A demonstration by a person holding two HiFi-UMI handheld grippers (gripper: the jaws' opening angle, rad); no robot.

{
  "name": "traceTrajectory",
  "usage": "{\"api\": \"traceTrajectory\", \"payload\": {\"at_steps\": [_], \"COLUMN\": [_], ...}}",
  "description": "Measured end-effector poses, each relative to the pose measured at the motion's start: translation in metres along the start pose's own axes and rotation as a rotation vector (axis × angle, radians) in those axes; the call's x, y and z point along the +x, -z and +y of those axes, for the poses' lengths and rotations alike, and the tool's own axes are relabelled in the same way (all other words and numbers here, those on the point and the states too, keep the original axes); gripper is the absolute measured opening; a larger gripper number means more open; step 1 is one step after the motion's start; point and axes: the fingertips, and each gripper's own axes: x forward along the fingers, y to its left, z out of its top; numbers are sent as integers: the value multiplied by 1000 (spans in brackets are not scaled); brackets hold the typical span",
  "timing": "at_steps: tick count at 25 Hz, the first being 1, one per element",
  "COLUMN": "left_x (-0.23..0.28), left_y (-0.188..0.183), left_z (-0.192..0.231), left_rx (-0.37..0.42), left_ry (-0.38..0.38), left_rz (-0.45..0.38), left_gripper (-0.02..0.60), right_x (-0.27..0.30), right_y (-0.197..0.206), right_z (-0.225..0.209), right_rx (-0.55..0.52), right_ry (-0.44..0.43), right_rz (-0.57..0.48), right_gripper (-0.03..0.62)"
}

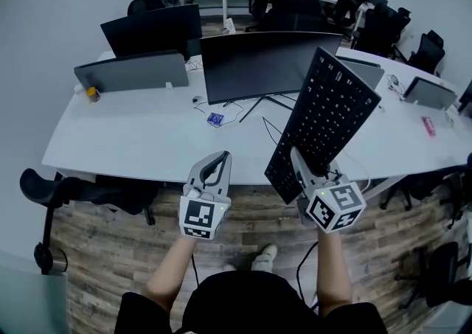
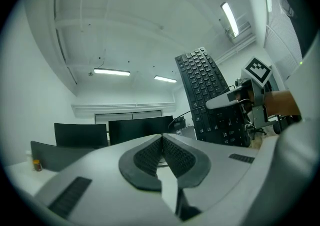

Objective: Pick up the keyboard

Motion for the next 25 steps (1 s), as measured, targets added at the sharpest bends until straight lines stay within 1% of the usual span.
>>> {"api": "traceTrajectory", "payload": {"at_steps": [6, 11, 17, 21, 25], "left_x": [-15, -25, -49, -50, -55], "left_y": [-8, -14, -11, -13, -11], "left_z": [3, 3, 2, 6, 5], "left_rx": [-22, -23, -25, -27, -36], "left_ry": [26, 48, 64, 68, 69], "left_rz": [-1, -8, -6, -7, -19], "left_gripper": [11, 11, 11, 11, 11], "right_x": [-11, -18, -30, -29, -34], "right_y": [-12, -15, -12, -18, -13], "right_z": [18, 28, 48, 52, 58], "right_rx": [-12, -13, -24, -30, -33], "right_ry": [25, 45, 54, 61, 63], "right_rz": [4, 6, 7, 10, 11], "right_gripper": [77, 77, 77, 77, 77]}}
